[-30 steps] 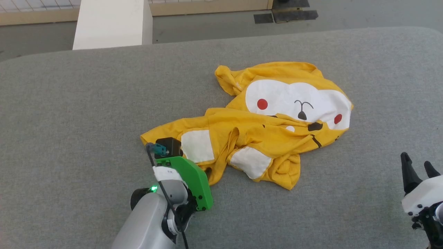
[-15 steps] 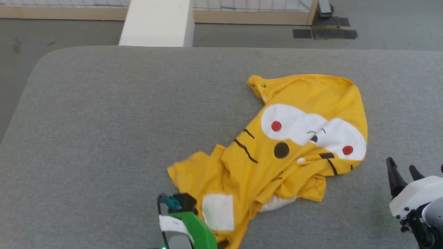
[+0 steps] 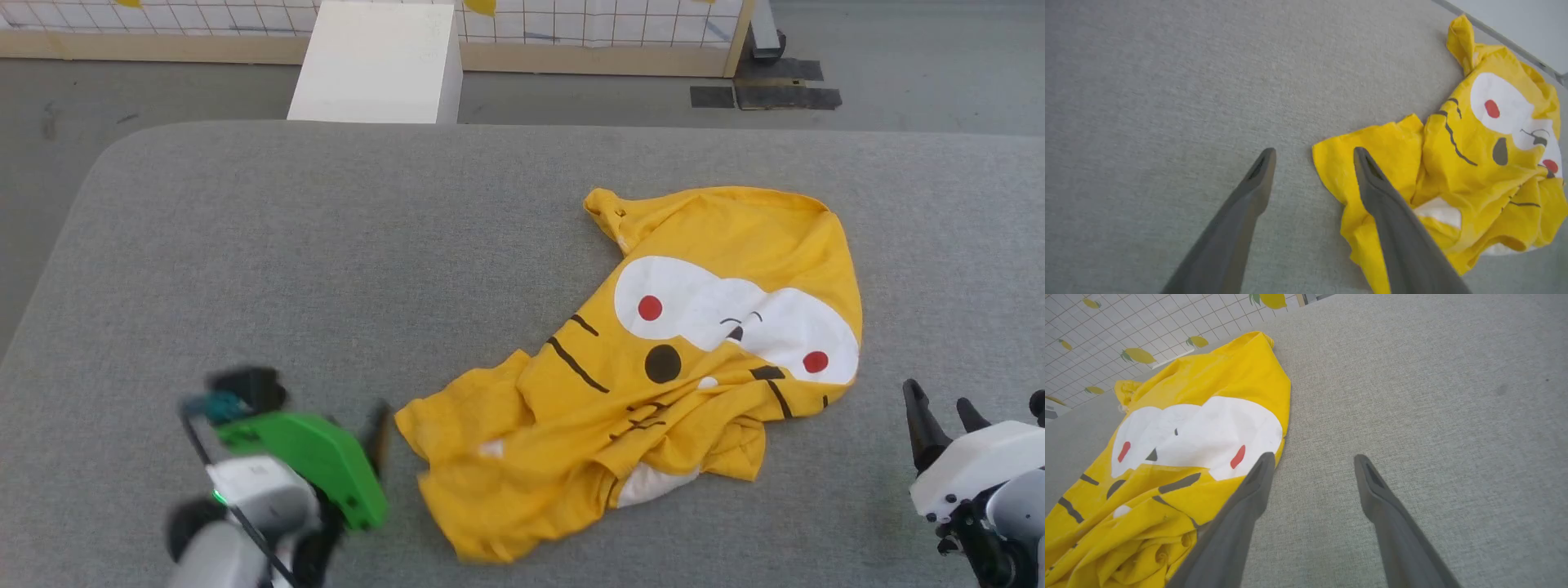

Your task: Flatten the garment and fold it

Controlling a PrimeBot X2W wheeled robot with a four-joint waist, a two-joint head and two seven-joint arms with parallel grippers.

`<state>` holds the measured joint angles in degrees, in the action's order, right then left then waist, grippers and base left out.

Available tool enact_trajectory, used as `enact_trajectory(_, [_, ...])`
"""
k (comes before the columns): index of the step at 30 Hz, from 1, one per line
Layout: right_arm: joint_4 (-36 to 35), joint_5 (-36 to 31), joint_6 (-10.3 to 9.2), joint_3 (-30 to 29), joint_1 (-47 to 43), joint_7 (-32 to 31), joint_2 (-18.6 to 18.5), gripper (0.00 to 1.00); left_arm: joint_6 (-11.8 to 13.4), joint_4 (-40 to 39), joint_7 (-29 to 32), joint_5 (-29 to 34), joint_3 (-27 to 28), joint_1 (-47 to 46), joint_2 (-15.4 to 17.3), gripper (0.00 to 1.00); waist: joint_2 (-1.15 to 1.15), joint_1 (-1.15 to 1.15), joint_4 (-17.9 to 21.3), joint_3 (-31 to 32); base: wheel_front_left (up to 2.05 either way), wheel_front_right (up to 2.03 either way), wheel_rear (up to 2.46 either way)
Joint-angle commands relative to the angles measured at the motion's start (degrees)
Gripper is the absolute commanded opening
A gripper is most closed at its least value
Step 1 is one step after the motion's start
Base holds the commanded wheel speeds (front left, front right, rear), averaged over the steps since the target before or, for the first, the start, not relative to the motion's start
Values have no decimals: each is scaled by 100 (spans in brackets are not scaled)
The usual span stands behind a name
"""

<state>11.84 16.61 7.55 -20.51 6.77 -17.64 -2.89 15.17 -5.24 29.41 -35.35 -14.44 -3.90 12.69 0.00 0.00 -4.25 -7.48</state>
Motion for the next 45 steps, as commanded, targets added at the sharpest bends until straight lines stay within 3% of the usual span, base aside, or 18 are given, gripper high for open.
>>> enact_trajectory(1, [7, -2, -6, 23, 28, 33, 2, 100, 72, 44, -146, 164, 57, -208, 72, 100, 0, 0, 34, 3, 0, 0, 0])
enact_trajectory(5, [-17, -23, -6, 9, -7, 16, 2, 100, -23, 477, -256, 469, -77, -577, 224, 100, 0, 0, 87, -27, 0, 0, 0])
enact_trajectory(10, [-37, 18, -6, 19, 11, -5, 2, 100, -300, 1354, 468, 512, -627, -1032, 199, 100, 0, 0, 227, -127, 0, 0, 0])
enact_trajectory(16, [-38, 69, -6, 45, 11, 16, 2, 100, -571, 2019, 922, 442, -990, -1198, 104, 100, 0, 0, 300, -212, 0, 0, 0])
enact_trajectory(17, [-37, 73, -6, 50, 12, 22, 2, 100, -601, 2077, 868, 385, -968, -1210, 56, 27, 0, 0, 308, -223, 0, 0, 0])
enact_trajectory(18, [-36, 75, -6, 48, 11, 26, 2, 100, -620, 2098, 769, 336, -923, -1221, 16, 0, 0, 0, 309, -231, 0, 0, 0])
enact_trajectory(21, [-34, 73, -6, 9, -8, 44, 2, 100, -554, 2074, 194, 152, -529, -1312, -89, 0, 0, 0, 275, -237, 0, 0, 0])
enact_trajectory(26, [-11, 27, -6, -24, -27, 38, 2, 100, -164, 1862, -1092, -122, 615, -1472, -36, 0, 0, 0, 162, -191, 0, 0, 0])
enact_trajectory(32, [-14, 39, -6, 80, 12, 11, 2, 100, 336, 1914, -1771, -606, 1869, -802, 96, 0, 0, 0, 99, -202, 0, 0, 0])
enact_trajectory(36, [-57, 9, -6, 56, -1, -19, 2, 100, 213, 2055, -1918, -941, 2167, -494, -44, 0, 0, 0, 5, -247, 0, 0, 0])
enact_trajectory(37, [-77, -26, -6, 52, -17, -47, 2, 100, 119, 2036, -1984, -1006, 2185, -483, -96, 40, 0, 0, -32, -249, 0, 0, 0])
enact_trajectory(38, [-102, -58, -6, 50, -25, -67, 2, 100, 28, 1994, -2078, -1021, 2179, -501, -124, 100, 0, 0, -68, -255, 0, 0, 0])
enact_trajectory(42, [-236, -143, -6, 200, 87, -200, 2, 100, -445, 1538, -2950, -852, 2154, -616, -197, 100, 0, 0, -147, -264, 0, 0, 0])
enact_trajectory(45, [-339, -297, -6, 512, 345, -403, 2, 100, -692, 1230, -3732, -294, 1914, -487, -118, 100, 0, 0, -157, -287, 0, 0, 0])
